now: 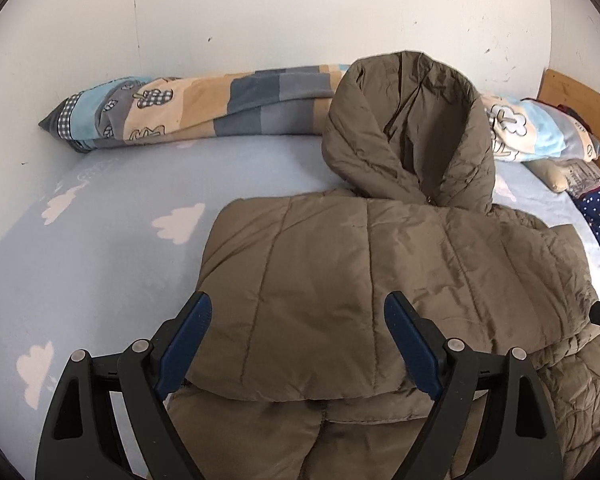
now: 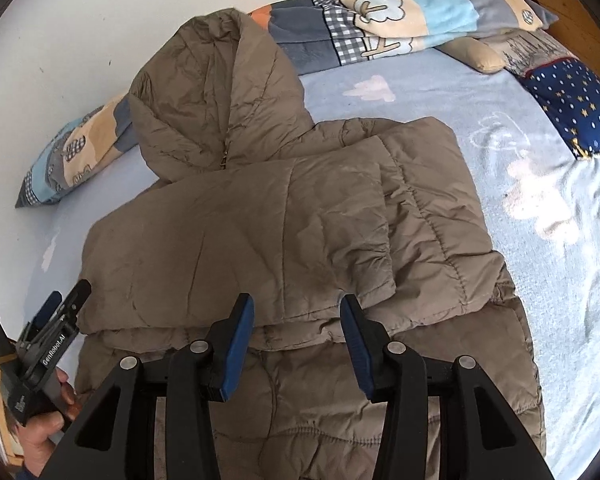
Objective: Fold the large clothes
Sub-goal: 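Move the left gripper down over the jacket hem near the beaded pocket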
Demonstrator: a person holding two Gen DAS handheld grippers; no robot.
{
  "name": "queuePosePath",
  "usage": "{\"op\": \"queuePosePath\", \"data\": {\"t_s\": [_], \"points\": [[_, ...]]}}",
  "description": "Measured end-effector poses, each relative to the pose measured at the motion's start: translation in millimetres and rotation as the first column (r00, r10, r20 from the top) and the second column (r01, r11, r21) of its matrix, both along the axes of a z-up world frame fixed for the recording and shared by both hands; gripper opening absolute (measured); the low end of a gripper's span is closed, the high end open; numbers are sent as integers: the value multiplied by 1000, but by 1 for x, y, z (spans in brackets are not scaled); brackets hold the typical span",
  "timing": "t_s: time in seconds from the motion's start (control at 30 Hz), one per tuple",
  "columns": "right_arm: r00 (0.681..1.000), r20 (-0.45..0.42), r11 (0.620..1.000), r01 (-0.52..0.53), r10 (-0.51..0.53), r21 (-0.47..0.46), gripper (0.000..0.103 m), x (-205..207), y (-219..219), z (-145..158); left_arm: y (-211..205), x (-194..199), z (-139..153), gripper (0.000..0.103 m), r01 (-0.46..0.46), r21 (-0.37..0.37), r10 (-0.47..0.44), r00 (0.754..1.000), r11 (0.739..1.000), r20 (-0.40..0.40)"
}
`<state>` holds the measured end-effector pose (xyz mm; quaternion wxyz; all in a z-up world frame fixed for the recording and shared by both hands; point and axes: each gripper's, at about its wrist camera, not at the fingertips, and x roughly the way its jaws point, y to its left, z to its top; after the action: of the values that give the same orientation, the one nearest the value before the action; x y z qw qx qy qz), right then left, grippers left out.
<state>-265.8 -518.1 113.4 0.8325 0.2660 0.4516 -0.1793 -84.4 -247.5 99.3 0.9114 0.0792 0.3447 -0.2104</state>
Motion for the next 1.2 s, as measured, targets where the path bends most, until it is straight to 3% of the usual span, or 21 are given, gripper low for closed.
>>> {"op": "queuePosePath", "data": {"t_s": [0.13, 0.27, 0.37, 0.47, 0.57, 0.8, 1.2], "points": [[1000, 24, 1000, -6, 6, 29, 49, -6, 0, 8, 1, -16, 5, 87, 34, 18, -35, 998, 999, 54], [999, 39, 999, -33, 32, 26, 49, -10, 4, 16, 3, -35, 5, 87, 65, 56, -68, 996, 996, 59], [998, 53, 998, -47, 45, 35, 49, -14, 3, 23, 10, -44, -1, 87, 40, 68, -41, 999, 997, 13], [997, 64, 998, -52, 49, 43, 49, -19, -1, 28, 26, -52, -14, 87, 2, 49, 3, 994, 999, -110], [996, 80, 998, -45, 41, 52, 50, -25, -7, 34, 42, -64, -25, 87, -36, 63, 47, 983, 997, -179], [994, 106, 998, -34, 29, 50, 50, -39, -18, 47, 68, -103, -33, 87, -76, 104, 98, 968, 992, -232], [991, 130, 997, -31, 21, 75, 51, -50, -27, 58, 66, -151, -27, 87, -45, 131, 81, 956, 990, -281]]}}
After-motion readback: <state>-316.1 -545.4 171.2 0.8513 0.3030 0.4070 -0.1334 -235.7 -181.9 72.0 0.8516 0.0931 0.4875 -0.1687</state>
